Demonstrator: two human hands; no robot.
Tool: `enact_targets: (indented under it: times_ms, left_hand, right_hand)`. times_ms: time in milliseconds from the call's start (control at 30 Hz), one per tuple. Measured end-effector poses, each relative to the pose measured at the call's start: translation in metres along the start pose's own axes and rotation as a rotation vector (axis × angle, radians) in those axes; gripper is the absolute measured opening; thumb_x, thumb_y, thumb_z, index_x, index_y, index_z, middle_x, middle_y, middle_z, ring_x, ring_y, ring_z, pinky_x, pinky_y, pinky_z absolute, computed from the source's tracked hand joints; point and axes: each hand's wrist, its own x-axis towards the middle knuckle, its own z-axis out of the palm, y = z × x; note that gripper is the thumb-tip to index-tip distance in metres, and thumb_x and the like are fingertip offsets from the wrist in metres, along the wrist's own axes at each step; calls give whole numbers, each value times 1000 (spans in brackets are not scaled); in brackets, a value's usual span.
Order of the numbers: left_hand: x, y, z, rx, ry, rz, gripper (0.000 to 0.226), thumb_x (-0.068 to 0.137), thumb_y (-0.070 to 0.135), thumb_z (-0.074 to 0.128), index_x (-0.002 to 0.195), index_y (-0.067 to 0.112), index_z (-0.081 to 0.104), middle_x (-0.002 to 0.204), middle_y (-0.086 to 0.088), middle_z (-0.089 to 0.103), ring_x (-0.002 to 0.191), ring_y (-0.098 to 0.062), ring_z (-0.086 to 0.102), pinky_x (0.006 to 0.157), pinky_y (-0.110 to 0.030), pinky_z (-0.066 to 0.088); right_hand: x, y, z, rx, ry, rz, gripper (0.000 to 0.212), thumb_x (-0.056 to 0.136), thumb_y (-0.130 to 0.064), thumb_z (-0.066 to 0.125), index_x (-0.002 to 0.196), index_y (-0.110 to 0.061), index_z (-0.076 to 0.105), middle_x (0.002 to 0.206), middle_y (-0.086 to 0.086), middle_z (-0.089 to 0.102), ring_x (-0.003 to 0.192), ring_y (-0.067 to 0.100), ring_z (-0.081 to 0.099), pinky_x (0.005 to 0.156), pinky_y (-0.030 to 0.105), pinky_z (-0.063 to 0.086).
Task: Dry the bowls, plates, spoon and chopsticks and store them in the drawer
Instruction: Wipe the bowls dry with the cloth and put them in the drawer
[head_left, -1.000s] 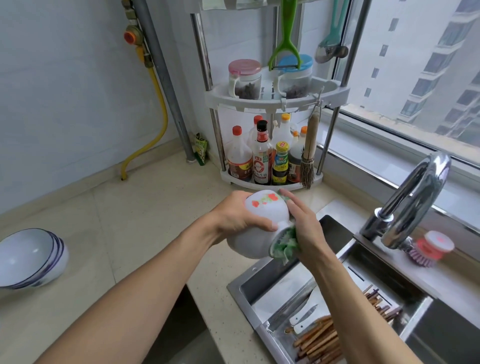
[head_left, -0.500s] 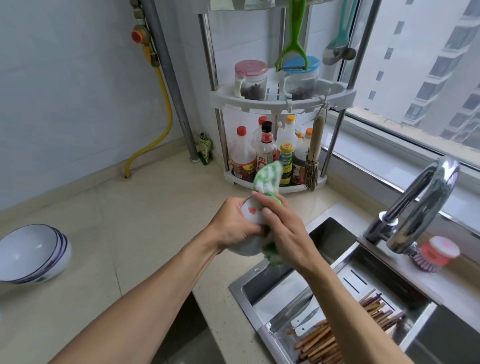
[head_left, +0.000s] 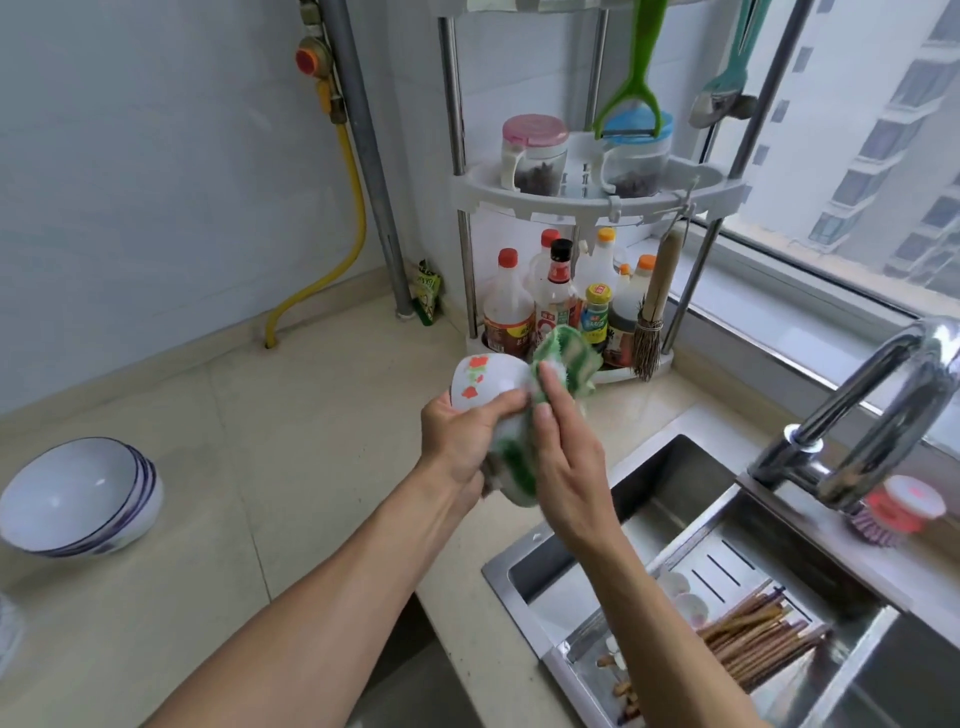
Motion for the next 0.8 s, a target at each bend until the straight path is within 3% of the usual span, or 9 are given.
enact_targets:
  times_ms: [67, 167, 267, 367, 500, 600, 667, 733, 800]
  left_hand:
    - [-3, 0, 0, 50, 0, -14, 31, 70, 9, 87, 90, 18, 66, 92, -9, 74, 78, -30, 71, 59, -48, 61]
    - [1, 2, 1, 49, 37, -8, 35, 67, 14, 89, 92, 18, 65, 93, -7, 73, 82, -29, 71, 61, -42, 60]
    - [2, -3, 1, 85, 34, -1, 34, 66, 14, 90, 89, 18, 65, 92, -7, 73, 84, -30, 71, 69, -44, 62]
    - [-3, -13, 4, 134, 12, -20, 34, 67, 16, 90, 88, 19, 63, 94, -5, 71, 83, -27, 70, 66, -41, 61]
    - [9, -8, 5, 90, 80, -14, 36, 65, 18, 91, 89, 18, 65, 97, -10, 72, 84, -30, 70, 67, -40, 61]
    - [9, -4, 3, 146, 16, -10, 37, 66, 18, 91, 91, 19, 63, 101, -8, 71, 87, -30, 69, 66, -39, 59]
    - [6, -4, 4, 170, -11, 2, 40, 67, 18, 90, 96, 19, 62, 101, -5, 70, 86, -27, 68, 63, -36, 57]
    - [8, -1, 6, 160, 24, 14, 44, 65, 19, 91, 100, 17, 64, 99, -6, 70, 85, -27, 69, 62, -36, 57]
    - [13, 2, 7, 149, 53, 24, 41, 62, 17, 92, 93, 16, 65, 96, -8, 72, 84, -29, 70, 68, -41, 60]
  right_hand:
    - [10, 1, -3, 15, 14, 73, 50, 100, -42, 40, 149, -33, 42, 152, -6, 42, 137, 14, 46, 113, 47, 42]
    - [-4, 2, -2, 14, 20, 42, 44, 103, -31, 42, 147, -31, 46, 148, -10, 46, 135, 8, 47, 114, 41, 41]
    - [-11, 8, -9, -26, -35, 48, 43, 98, -40, 41, 141, -45, 45, 151, -12, 45, 137, 4, 44, 116, 38, 37]
    - [3, 10, -23, -51, 5, 126, 41, 106, -33, 39, 147, -34, 43, 153, -7, 44, 138, 7, 43, 118, 40, 36]
    - [-22, 4, -12, -16, -80, 36, 37, 101, -30, 43, 135, -44, 49, 142, -15, 52, 131, 2, 50, 107, 28, 44]
    - [-9, 3, -21, -59, -61, 73, 36, 107, -26, 38, 139, -43, 44, 126, -10, 58, 110, -7, 59, 96, 20, 50]
    - [6, 1, -26, -16, -2, 111, 39, 109, -23, 36, 145, -34, 45, 134, -4, 56, 116, 0, 58, 105, 32, 49]
    - [-2, 2, -21, 0, -37, 76, 40, 106, -32, 38, 145, -40, 45, 139, -4, 52, 121, 13, 57, 104, 44, 50]
    - [-19, 2, -12, -23, -112, 21, 42, 100, -43, 38, 140, -55, 41, 132, -10, 51, 114, 9, 58, 93, 34, 53]
